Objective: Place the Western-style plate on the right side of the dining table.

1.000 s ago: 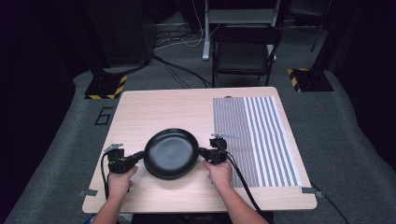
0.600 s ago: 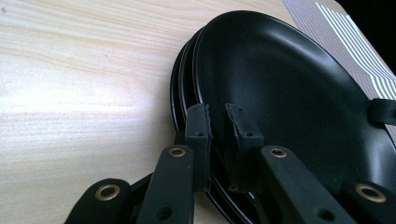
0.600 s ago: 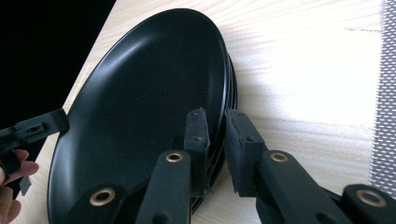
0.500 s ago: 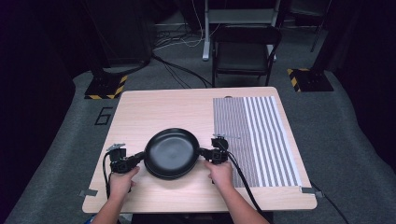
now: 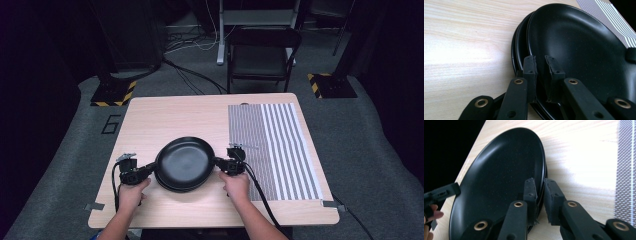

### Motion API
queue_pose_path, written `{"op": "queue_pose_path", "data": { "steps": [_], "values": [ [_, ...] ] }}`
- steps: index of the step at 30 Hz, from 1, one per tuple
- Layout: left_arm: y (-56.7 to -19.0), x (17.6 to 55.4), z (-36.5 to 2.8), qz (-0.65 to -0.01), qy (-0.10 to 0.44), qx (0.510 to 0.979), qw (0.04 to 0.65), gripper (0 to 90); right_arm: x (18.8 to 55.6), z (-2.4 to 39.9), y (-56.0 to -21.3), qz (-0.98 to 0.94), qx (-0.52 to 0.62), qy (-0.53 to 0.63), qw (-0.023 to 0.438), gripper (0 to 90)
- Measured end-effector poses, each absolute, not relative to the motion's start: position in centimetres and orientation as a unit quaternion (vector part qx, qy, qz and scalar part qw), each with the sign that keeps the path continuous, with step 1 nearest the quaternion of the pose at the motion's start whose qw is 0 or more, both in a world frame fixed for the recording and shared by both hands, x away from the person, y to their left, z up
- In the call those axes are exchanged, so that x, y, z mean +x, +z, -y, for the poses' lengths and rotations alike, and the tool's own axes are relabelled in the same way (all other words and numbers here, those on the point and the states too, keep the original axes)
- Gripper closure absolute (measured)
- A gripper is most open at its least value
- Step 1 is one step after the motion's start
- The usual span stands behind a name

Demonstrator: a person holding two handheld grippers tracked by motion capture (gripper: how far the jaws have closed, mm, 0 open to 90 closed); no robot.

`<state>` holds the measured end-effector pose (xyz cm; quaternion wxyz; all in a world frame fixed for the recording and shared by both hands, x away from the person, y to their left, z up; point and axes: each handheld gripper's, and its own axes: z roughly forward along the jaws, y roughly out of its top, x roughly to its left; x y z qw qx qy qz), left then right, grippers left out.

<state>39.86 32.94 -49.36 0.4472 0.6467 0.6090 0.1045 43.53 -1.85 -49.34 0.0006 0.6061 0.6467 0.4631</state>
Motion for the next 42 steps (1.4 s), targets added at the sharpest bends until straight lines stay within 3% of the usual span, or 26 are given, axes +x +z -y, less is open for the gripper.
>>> {"op": "queue_pose_path", "data": {
  "steps": [16, 23, 31, 42],
  "values": [
    [-49.5, 41.8, -31.9, -0.631, 0.1, 0.622, 0.452, 82.5, 46.2, 2.4, -48.3, -0.646, 0.605, 0.465, 0.012, 82.5],
    [-49.8, 41.5, -32.3, -0.623, 0.096, 0.622, 0.464, 82.4, 44.2, 2.5, -48.9, -0.647, 0.599, 0.471, -0.004, 69.7],
    [-49.9, 41.3, -32.2, -0.623, 0.095, 0.619, 0.469, 82.4, 42.2, 2.1, -49.8, -0.644, 0.605, 0.467, -0.035, 70.3],
    [-50.1, 41.4, -31.9, -0.623, 0.092, 0.614, 0.475, 82.2, 43.4, 2.0, -50.0, -0.617, 0.634, 0.463, -0.051, 75.2]
  ]
}}
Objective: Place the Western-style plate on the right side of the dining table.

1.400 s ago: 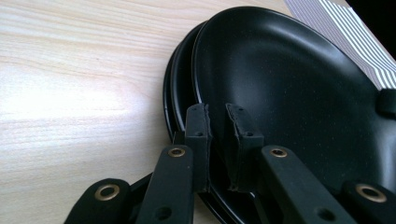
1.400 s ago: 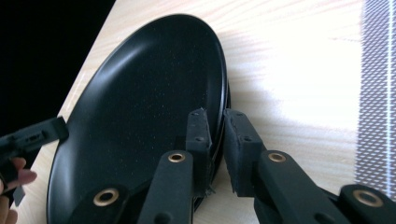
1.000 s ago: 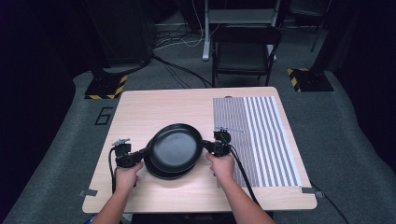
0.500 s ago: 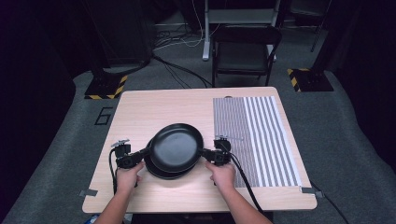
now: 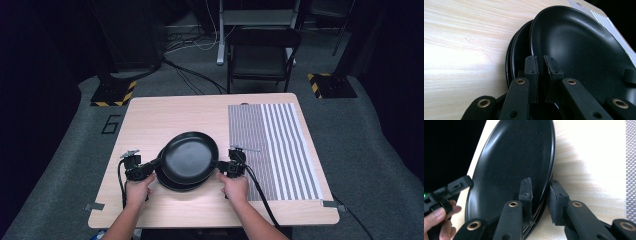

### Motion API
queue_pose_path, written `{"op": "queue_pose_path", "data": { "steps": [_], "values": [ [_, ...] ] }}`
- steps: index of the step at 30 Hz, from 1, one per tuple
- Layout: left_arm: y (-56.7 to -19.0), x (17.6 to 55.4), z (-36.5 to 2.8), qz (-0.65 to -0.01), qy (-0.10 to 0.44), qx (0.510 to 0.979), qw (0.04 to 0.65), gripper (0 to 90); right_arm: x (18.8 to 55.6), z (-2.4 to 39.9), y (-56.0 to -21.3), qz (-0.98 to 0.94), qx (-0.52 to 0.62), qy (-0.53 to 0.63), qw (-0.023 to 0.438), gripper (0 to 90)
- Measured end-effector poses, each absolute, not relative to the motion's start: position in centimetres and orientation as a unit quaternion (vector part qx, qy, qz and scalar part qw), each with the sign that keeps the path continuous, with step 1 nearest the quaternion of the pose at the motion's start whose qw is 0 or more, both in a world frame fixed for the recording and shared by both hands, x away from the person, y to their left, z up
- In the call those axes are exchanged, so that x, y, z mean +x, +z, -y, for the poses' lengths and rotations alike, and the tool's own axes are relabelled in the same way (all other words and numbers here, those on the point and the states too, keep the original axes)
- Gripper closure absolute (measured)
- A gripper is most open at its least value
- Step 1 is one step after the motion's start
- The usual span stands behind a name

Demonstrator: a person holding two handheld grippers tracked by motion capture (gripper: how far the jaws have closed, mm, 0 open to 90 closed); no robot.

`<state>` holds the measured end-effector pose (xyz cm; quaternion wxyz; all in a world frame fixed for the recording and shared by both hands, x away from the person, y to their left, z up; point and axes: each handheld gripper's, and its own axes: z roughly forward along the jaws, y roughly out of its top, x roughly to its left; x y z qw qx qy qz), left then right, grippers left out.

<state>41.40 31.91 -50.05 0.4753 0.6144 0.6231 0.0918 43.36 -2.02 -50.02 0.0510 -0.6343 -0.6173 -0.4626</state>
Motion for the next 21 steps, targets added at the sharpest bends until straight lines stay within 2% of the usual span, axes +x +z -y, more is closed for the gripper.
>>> {"op": "queue_pose_path", "data": {
  "steps": [12, 13, 14, 18, 21],
  "values": [
    [-49.9, 41.9, -31.1, -0.618, 0.087, 0.617, 0.479, 85.0, 45.3, 3.1, -49.4, 0.606, -0.644, -0.466, 0.043, 78.9],
    [-49.8, 42.1, -31.0, -0.608, 0.064, 0.624, 0.487, 90.0, 45.6, 3.2, -49.4, 0.604, -0.644, -0.469, 0.043, 79.2],
    [-49.9, 42.3, -30.5, -0.602, 0.049, 0.633, 0.484, 90.0, 45.8, 3.3, -49.4, 0.603, -0.643, -0.47, 0.046, 79.4],
    [-50.2, 42.4, -28.2, -0.591, 0.054, 0.651, 0.474, 90.0, 46.3, 3.0, -49.3, 0.61, -0.638, -0.467, 0.041, 80.1],
    [-50.2, 42.1, -27.6, -0.591, 0.083, 0.649, 0.471, 88.6, 46.7, 3.0, -49.6, 0.6, -0.644, -0.471, 0.053, 81.0]
  ]
}}
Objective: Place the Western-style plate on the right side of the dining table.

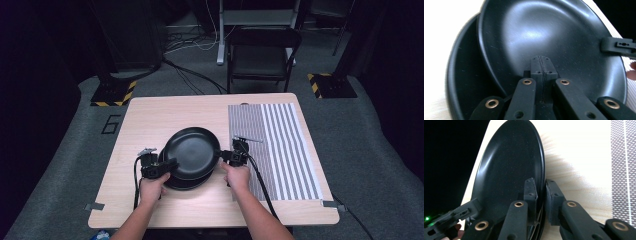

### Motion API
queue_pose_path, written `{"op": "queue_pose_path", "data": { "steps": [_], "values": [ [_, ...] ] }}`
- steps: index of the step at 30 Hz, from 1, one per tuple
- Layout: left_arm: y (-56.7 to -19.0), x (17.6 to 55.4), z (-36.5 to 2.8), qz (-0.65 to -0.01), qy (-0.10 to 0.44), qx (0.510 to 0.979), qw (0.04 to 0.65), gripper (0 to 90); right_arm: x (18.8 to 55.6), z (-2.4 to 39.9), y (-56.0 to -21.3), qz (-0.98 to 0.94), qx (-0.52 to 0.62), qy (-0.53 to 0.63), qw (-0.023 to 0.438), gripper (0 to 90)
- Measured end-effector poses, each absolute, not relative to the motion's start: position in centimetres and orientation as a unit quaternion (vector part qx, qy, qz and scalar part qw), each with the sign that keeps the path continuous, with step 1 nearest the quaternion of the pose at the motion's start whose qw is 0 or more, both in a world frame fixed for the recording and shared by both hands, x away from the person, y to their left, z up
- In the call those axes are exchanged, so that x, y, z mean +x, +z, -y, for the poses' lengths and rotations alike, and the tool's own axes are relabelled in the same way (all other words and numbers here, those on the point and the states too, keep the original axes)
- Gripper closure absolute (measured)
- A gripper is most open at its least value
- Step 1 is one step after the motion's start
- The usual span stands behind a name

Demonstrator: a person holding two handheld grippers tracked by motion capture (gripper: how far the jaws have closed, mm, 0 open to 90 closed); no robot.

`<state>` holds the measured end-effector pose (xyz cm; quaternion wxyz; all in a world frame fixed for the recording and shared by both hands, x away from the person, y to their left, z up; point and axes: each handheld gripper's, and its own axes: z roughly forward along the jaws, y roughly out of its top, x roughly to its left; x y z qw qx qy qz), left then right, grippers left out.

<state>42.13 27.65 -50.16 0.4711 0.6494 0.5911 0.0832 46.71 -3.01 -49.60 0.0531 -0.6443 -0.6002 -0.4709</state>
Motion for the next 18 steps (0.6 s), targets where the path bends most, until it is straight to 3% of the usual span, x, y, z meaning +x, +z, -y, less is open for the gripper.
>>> {"op": "queue_pose_path", "data": {
  "steps": [12, 18],
  "values": [
    [-49.6, 40.8, -31.1, -0.649, 0.065, 0.591, 0.474, 72.7, 46.6, 2.9, -49.5, 0.607, -0.64, -0.47, 0.038, 80.6],
    [-50.7, 40.6, -30.7, -0.659, 0.027, 0.58, 0.478, 71.8, 46.5, 2.9, -49.6, 0.606, -0.64, -0.471, 0.038, 80.6]
  ]
}}
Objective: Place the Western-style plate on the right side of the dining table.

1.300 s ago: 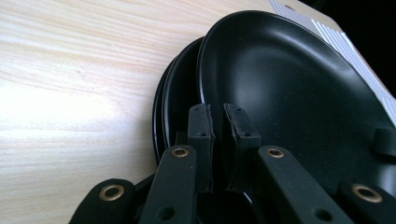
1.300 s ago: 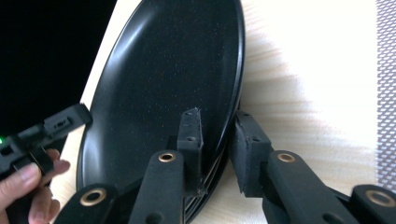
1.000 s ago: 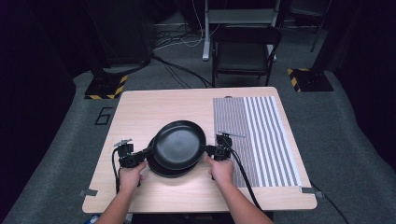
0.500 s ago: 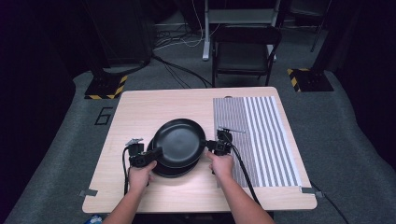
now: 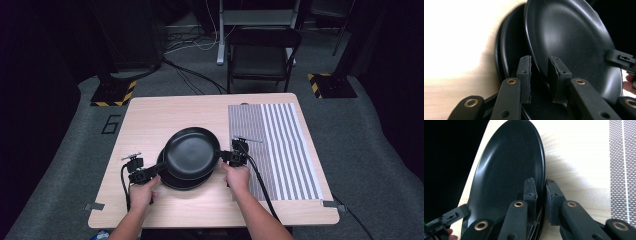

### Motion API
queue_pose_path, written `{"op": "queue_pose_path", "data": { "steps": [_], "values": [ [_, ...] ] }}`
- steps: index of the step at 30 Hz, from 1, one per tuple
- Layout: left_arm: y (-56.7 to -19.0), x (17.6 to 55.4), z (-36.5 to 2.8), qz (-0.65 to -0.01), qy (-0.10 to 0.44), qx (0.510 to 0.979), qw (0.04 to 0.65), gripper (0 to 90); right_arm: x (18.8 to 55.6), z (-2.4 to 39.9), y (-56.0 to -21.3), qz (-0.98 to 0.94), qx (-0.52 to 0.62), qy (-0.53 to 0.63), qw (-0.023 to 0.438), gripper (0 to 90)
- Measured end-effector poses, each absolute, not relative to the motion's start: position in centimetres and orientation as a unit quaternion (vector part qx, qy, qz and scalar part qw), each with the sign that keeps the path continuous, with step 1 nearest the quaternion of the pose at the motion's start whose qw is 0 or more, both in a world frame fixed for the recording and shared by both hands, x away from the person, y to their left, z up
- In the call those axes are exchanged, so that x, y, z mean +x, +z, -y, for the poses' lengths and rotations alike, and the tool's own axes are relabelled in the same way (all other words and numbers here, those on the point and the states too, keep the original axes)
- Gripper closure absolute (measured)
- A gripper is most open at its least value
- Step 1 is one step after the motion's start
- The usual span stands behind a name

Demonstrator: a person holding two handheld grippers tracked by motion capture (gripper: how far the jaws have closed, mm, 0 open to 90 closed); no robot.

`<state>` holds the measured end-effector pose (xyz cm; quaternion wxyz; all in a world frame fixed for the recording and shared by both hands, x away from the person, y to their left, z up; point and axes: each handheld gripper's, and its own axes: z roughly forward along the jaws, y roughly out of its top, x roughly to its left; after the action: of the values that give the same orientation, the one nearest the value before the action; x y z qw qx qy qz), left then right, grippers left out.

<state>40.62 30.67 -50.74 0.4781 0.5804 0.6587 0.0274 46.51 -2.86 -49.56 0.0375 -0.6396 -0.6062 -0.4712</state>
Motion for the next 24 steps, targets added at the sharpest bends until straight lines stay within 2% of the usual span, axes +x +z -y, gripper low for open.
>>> {"op": "queue_pose_path", "data": {
  "steps": [14, 17, 20, 22, 24],
  "values": [
    [-51.4, 39.9, -29.2, -0.677, 0.051, 0.552, 0.484, 71.1, 46.1, 2.9, -49.7, 0.603, -0.639, -0.476, 0.033, 80.0],
    [-51.4, 39.9, -29.2, -0.676, 0.056, 0.553, 0.484, 71.3, 45.5, 2.9, -49.7, 0.605, -0.638, -0.476, 0.028, 76.0],
    [-51.4, 39.9, -29.2, -0.675, 0.056, 0.552, 0.485, 71.3, 44.7, 3.0, -49.7, 0.604, -0.636, -0.48, 0.018, 67.5],
    [-51.4, 39.9, -29.2, -0.677, 0.055, 0.551, 0.485, 71.4, 43.8, 3.0, -50.1, 0.598, -0.644, -0.477, 0.04, 67.9],
    [-51.4, 39.9, -29.2, -0.677, 0.054, 0.551, 0.485, 71.5, 43.7, 2.8, -50.3, 0.595, -0.642, -0.481, 0.052, 73.3]
  ]
}}
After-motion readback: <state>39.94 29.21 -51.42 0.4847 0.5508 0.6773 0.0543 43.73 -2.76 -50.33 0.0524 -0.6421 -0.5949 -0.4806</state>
